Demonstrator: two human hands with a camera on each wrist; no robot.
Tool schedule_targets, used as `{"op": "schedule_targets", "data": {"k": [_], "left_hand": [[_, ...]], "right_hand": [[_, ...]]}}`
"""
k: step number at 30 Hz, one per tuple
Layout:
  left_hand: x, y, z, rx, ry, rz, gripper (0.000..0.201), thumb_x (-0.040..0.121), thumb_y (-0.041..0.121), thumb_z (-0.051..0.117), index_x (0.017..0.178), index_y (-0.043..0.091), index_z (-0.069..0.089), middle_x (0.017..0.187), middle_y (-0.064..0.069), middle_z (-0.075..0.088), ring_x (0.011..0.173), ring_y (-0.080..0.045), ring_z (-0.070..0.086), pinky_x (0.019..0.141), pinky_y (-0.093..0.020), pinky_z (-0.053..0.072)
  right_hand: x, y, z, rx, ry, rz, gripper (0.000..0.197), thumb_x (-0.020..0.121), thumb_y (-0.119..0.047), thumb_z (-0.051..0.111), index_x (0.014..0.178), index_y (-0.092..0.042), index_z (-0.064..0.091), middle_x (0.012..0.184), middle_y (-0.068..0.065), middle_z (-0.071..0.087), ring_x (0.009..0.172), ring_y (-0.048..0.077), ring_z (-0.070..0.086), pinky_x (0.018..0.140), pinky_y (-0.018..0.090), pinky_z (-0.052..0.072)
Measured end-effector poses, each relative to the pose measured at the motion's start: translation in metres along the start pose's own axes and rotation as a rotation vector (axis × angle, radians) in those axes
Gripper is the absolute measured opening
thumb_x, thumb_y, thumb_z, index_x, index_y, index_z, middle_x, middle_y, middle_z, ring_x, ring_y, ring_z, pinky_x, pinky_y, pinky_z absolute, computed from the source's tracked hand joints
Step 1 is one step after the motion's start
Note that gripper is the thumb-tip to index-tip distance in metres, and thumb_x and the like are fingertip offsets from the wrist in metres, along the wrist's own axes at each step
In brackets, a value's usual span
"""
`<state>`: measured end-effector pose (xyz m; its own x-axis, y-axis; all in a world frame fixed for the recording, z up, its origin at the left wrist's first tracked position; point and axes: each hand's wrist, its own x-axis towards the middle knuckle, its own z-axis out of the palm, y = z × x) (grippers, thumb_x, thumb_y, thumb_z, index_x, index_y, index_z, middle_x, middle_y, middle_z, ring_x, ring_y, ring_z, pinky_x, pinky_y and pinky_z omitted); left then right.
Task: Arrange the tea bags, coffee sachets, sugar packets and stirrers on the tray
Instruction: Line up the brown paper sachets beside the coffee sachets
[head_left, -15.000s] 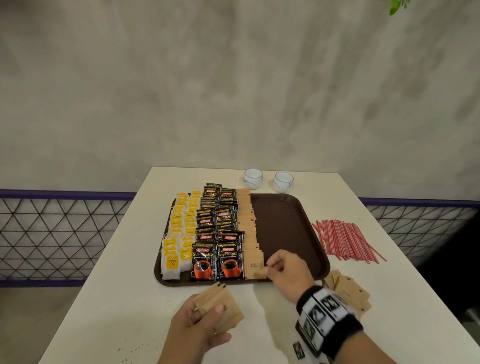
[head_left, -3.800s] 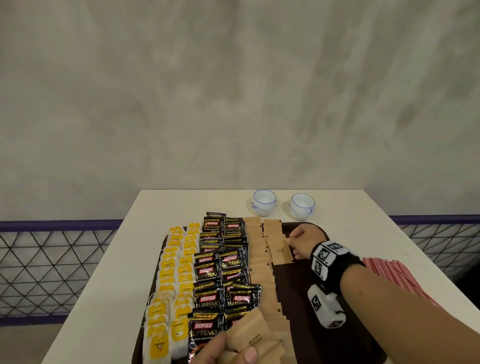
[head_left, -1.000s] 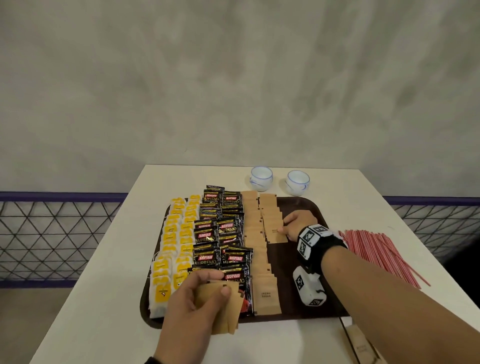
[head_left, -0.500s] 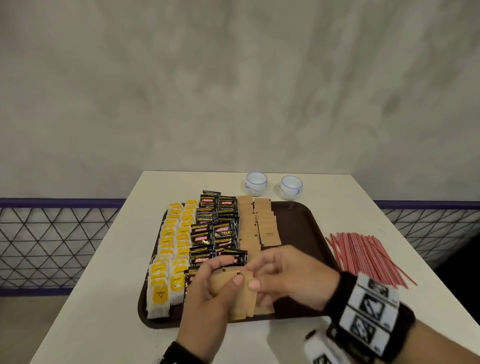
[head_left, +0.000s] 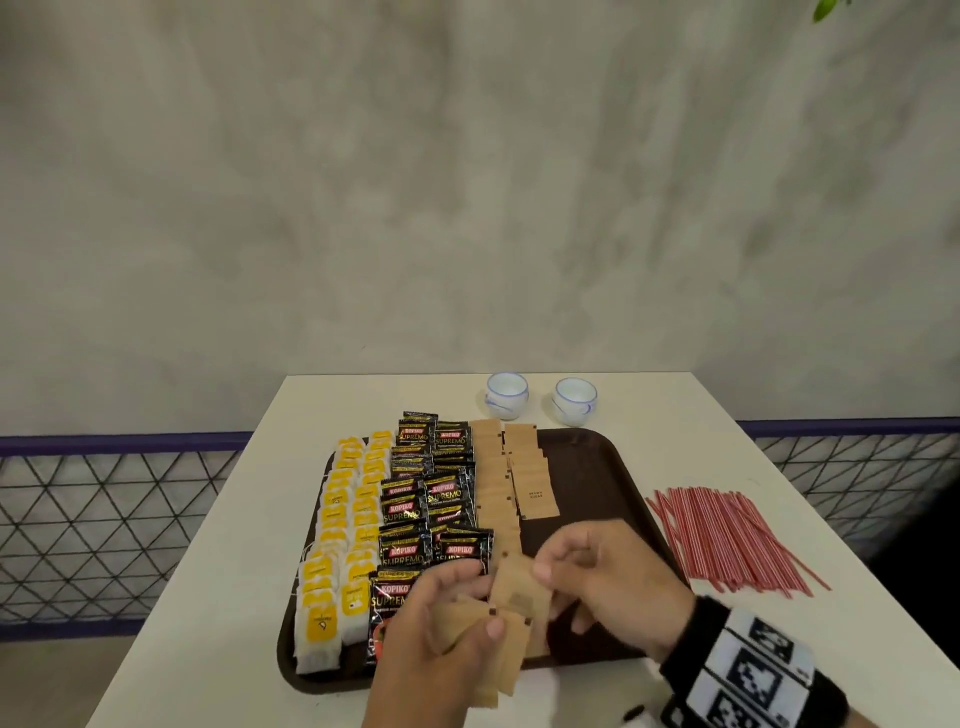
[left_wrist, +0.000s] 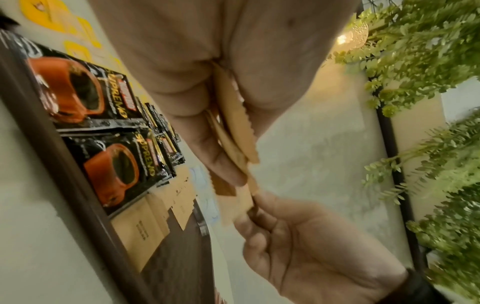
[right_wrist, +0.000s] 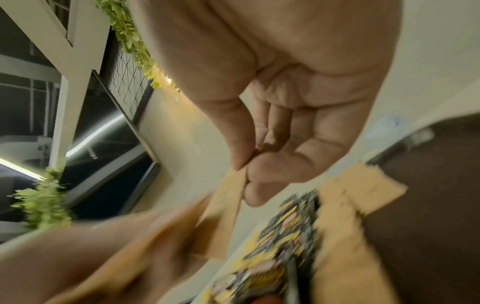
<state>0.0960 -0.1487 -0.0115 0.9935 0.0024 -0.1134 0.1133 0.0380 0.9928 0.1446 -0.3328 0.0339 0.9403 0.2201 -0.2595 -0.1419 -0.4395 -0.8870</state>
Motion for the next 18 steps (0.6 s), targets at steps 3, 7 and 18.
{"op": "schedule_targets", "data": {"k": [3,7,18], "left_hand": [[0.003,-0.002,-0.012,0.022,0.065,0.002,0.039,0.073,0.0,0.075,0.103,0.02,0.061,0.092,0.013,0.074,0.079,-0.005,0.069,0.062,-0.015,0.054],[0.006,-0.008,-0.018,0.053,0.099,-0.013,0.035,0.075,0.002,0.074,0.101,0.021,0.061,0.092,0.012,0.075,0.077,-0.002,0.068,0.06,-0.012,0.052],[0.014,-0.016,-0.027,0.086,0.076,-0.004,0.032,0.072,0.005,0.076,0.097,0.019,0.063,0.089,0.02,0.073,0.079,0.004,0.066,0.062,-0.003,0.046]], "right_hand": [[0.036,0.005,-0.031,-0.104,0.156,-0.019,0.016,0.094,-0.008,0.053,0.08,-0.012,0.058,0.071,0.01,0.068,0.053,0.018,0.061,0.038,0.023,0.043],[0.101,0.016,-0.053,-0.24,0.193,0.089,0.026,0.094,0.0,0.044,0.077,-0.015,0.056,0.064,0.011,0.061,0.049,0.021,0.059,0.049,0.031,0.052],[0.172,0.034,-0.026,-0.38,0.269,0.24,0.03,0.075,0.016,0.053,0.071,-0.014,0.056,0.077,0.01,0.06,0.062,0.026,0.059,0.069,0.041,0.06]]}}
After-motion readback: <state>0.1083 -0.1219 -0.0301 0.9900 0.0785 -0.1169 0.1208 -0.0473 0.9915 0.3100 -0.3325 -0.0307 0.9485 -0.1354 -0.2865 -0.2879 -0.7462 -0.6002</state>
